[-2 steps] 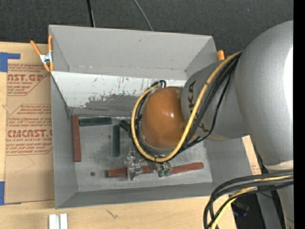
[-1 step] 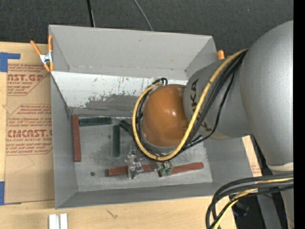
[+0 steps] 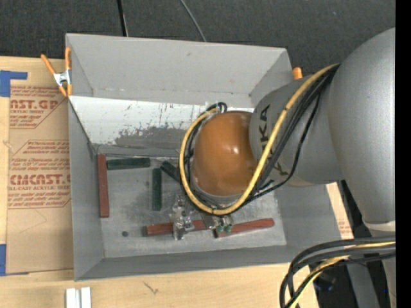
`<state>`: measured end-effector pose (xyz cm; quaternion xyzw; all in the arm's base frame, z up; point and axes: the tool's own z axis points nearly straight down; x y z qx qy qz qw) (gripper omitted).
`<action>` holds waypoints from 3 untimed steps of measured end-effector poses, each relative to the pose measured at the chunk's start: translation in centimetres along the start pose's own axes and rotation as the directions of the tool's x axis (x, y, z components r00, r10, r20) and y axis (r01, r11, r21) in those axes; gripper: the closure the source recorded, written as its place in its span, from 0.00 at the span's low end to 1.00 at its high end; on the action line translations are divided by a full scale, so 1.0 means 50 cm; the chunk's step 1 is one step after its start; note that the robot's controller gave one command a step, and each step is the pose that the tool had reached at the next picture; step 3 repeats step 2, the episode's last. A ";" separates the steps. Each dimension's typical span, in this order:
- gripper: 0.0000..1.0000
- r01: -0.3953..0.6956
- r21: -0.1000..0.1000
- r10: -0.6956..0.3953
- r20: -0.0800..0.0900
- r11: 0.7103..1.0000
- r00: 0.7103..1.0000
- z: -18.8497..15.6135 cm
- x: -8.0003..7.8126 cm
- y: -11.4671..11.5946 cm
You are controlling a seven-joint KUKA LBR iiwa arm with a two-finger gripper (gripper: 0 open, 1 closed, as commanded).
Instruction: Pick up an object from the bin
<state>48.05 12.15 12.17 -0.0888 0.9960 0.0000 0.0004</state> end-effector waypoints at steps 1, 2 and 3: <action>1.00 0.000 0.000 0.000 0.000 1.000 1.000 -0.008 0.000 0.000; 1.00 0.000 0.000 0.000 -0.006 1.000 1.000 -0.031 0.003 0.000; 1.00 0.000 0.000 0.000 -0.006 1.000 1.000 -0.031 0.003 0.000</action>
Offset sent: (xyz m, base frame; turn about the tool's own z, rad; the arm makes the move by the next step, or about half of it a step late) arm -0.0001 0.0000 0.0465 0.0000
